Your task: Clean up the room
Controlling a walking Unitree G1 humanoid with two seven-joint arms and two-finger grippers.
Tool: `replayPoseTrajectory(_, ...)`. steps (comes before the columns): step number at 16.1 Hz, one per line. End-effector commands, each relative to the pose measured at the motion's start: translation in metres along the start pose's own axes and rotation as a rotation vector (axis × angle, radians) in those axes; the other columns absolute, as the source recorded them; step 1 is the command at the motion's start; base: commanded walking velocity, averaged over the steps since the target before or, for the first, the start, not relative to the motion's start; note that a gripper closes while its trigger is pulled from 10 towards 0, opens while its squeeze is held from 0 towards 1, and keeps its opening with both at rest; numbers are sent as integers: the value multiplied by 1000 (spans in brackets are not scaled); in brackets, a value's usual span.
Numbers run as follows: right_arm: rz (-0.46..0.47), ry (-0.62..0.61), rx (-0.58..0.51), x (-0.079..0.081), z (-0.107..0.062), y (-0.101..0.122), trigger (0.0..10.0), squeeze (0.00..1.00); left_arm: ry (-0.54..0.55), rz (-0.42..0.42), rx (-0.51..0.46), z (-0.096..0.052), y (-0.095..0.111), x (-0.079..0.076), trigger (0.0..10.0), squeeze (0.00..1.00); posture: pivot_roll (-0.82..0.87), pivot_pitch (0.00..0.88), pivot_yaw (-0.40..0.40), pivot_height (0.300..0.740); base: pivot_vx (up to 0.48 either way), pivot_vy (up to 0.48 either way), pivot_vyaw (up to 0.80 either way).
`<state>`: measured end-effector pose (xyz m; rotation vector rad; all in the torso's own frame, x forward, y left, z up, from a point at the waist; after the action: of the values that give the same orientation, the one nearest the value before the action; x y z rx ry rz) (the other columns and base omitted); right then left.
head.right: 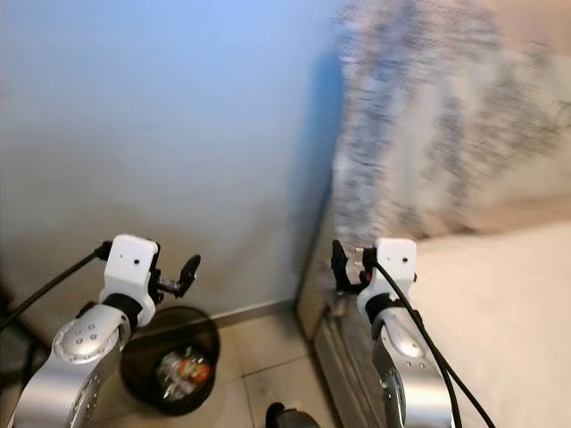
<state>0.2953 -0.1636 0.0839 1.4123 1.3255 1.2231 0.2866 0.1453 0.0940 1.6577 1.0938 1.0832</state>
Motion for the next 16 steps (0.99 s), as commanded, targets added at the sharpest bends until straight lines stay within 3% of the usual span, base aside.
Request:
replayPoseTrajectory(1,-22,13,-12,1,2,6,10000,1000,-4,11,-15,3,3,0,10000,0,-51,0,-57,740,0,0,-800)
replayPoseTrajectory(7,-71,-20,6,-7,7,5,10000,1000,22,-17,-22,1,9,11,10000,0,-52,0,-29,740,0,0,-800)
replayPoseTrajectory(10,-54,-47,80,-15,2,-12,10000,1000,46,-16,13,-5,-4,16,10000,0,-51,0,-30,740,0,0,-800)
replayPoseTrajectory(16,-26,-27,101,-10,0,-12,10000,1000,61,-63,-3,-6,-1,20,10000,0,-59,0,-26,740,0,0,-800)
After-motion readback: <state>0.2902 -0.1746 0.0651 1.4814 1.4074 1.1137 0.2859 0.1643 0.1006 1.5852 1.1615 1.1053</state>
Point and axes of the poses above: a point about 5 cm out from each wrist's last joint towards the gripper, its own z axis pointing out of the wrist towards the gripper, its own y axis along the axis of the wrist's last joint, x = y × z, the point moved 5 cm from there along z, pointing out of the wrist towards the gripper, and after that the axes turned 3 degrees about z, right-handed, at the moved point
